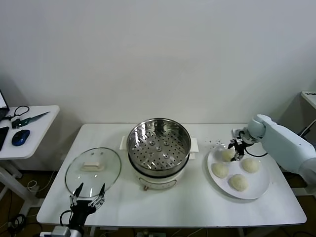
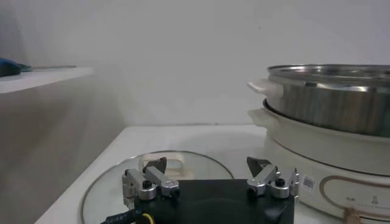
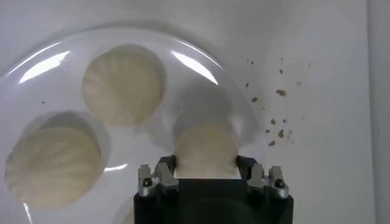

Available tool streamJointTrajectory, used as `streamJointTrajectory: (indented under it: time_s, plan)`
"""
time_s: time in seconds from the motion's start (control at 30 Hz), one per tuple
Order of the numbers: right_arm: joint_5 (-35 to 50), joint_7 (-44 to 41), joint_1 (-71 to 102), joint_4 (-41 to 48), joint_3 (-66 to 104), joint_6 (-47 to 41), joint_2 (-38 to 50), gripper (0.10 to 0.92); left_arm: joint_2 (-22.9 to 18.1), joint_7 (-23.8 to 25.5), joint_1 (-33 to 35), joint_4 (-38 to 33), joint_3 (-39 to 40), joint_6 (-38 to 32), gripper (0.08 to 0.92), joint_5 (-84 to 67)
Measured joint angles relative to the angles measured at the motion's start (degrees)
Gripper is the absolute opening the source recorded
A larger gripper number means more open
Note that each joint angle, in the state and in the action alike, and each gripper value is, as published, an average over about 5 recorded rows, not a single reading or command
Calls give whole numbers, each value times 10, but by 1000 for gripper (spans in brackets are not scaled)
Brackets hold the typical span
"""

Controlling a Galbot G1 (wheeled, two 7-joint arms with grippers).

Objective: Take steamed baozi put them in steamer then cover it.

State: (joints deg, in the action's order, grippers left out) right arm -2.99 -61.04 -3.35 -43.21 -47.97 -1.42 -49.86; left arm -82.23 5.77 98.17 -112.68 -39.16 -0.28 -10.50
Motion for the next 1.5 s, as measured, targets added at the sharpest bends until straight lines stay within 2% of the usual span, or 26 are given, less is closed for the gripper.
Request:
streamJointTrajectory:
  time_s: [0.17,0.37,0.53,0.7,1.0,1.5]
  plan:
    - [31,-7,-49,-30,-48,10,12,653,-1,0,2,-1,2,-1,823,2]
    - [97,-20,-189,-101,-168,49,7,653,-1,-1,1,-4,5,-2,823,6]
    - [150,-22,-324,-167,-262,106,-24,659,3,-2,-1,-3,4,-2,823,7]
    - [162,-6,-415,-233,-322,173,-74,662,6,-4,-1,-2,2,-3,823,7]
    - [80,50,-433,-271,-356,281,-168,661,5,-9,2,-3,-2,-6,823,4]
    - [-103,123,-313,-179,-330,372,-253,662,7,-12,3,7,-1,-8,823,1]
